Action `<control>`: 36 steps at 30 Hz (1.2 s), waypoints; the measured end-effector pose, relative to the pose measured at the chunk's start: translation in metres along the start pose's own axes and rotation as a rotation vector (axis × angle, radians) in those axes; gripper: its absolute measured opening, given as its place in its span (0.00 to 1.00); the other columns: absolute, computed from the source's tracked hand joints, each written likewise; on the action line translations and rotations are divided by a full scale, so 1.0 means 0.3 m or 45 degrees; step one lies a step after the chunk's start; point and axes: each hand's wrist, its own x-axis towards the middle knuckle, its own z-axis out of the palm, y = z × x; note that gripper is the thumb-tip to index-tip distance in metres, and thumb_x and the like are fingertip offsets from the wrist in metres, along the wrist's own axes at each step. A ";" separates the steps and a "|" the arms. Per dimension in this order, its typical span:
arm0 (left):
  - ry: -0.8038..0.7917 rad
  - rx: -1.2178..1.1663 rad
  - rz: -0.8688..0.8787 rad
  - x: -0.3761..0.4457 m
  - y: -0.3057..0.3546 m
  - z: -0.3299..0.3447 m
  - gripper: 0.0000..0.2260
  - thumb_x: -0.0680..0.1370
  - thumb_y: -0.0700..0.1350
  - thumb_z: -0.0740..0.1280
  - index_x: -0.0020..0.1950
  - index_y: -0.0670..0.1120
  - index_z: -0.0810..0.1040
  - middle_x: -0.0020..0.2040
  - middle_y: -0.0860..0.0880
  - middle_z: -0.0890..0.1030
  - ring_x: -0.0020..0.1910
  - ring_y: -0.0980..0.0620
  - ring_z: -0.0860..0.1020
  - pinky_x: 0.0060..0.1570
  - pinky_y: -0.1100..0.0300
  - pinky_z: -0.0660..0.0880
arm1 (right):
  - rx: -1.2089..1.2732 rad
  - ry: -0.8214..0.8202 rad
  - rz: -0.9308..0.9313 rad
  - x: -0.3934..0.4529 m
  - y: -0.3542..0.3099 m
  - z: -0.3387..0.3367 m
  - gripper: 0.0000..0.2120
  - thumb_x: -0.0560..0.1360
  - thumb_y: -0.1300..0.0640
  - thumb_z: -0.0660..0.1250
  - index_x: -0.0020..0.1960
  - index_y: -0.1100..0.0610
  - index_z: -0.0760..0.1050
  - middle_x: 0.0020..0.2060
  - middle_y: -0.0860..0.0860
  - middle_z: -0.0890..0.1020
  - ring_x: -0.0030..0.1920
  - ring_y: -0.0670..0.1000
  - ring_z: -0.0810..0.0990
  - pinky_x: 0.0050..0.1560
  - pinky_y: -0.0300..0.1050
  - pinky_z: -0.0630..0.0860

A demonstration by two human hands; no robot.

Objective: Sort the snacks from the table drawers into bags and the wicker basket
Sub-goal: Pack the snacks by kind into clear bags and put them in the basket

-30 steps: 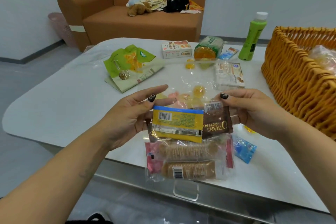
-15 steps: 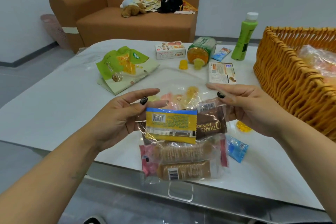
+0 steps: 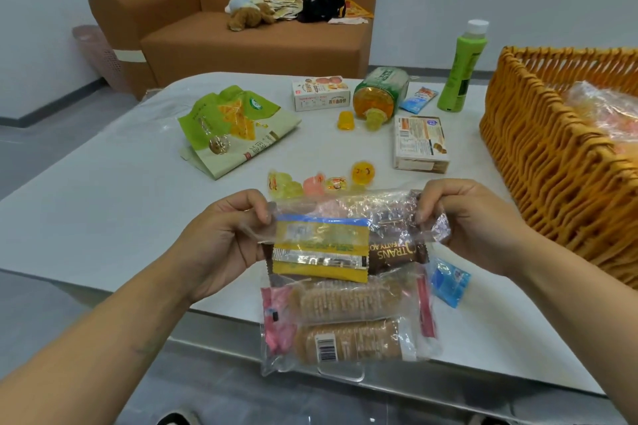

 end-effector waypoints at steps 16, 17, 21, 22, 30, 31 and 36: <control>0.085 -0.440 -0.115 -0.026 -0.049 0.022 0.10 0.63 0.45 0.67 0.25 0.43 0.71 0.40 0.35 0.81 0.29 0.42 0.80 0.27 0.54 0.79 | -0.559 -0.087 0.069 0.008 0.024 -0.034 0.25 0.70 0.78 0.53 0.27 0.59 0.79 0.33 0.59 0.80 0.38 0.54 0.78 0.41 0.38 0.78; 0.132 -0.408 -0.094 -0.019 -0.050 0.015 0.12 0.64 0.48 0.71 0.25 0.44 0.73 0.44 0.34 0.83 0.33 0.42 0.83 0.29 0.51 0.81 | -0.584 -0.095 0.062 0.008 0.024 -0.039 0.25 0.69 0.79 0.54 0.27 0.58 0.79 0.35 0.62 0.80 0.41 0.57 0.79 0.45 0.40 0.79; 0.216 -0.054 -0.048 0.010 -0.041 -0.010 0.29 0.48 0.52 0.86 0.37 0.39 0.76 0.54 0.36 0.83 0.54 0.44 0.83 0.37 0.59 0.82 | -0.609 -0.113 0.013 0.004 0.024 -0.038 0.15 0.61 0.69 0.57 0.25 0.56 0.79 0.41 0.69 0.78 0.47 0.66 0.78 0.49 0.49 0.78; 0.231 -0.010 -0.080 0.012 -0.044 -0.010 0.31 0.50 0.51 0.86 0.40 0.39 0.74 0.54 0.37 0.83 0.54 0.44 0.83 0.36 0.59 0.82 | -0.634 -0.122 -0.011 0.002 0.026 -0.032 0.15 0.60 0.68 0.57 0.25 0.55 0.78 0.41 0.69 0.78 0.47 0.66 0.78 0.48 0.49 0.78; 0.107 0.396 -0.554 -0.034 -0.085 0.034 0.22 0.68 0.53 0.72 0.57 0.43 0.82 0.51 0.40 0.85 0.46 0.43 0.84 0.42 0.52 0.83 | -0.876 -0.075 -0.203 -0.002 0.085 -0.017 0.16 0.56 0.68 0.56 0.22 0.50 0.76 0.33 0.60 0.80 0.41 0.57 0.79 0.48 0.61 0.76; 0.097 0.385 -0.555 -0.041 -0.088 0.032 0.22 0.68 0.50 0.75 0.58 0.43 0.82 0.51 0.40 0.85 0.46 0.42 0.84 0.42 0.52 0.83 | -0.879 -0.080 -0.202 -0.004 0.088 -0.019 0.17 0.58 0.69 0.57 0.22 0.51 0.76 0.34 0.57 0.81 0.42 0.55 0.80 0.49 0.60 0.76; 0.144 0.290 -0.489 -0.059 -0.115 0.035 0.20 0.64 0.37 0.78 0.55 0.40 0.83 0.49 0.37 0.85 0.41 0.43 0.85 0.34 0.55 0.82 | -0.915 -0.244 -0.036 0.002 0.026 -0.054 0.23 0.71 0.79 0.63 0.30 0.55 0.83 0.51 0.46 0.85 0.56 0.44 0.80 0.59 0.41 0.77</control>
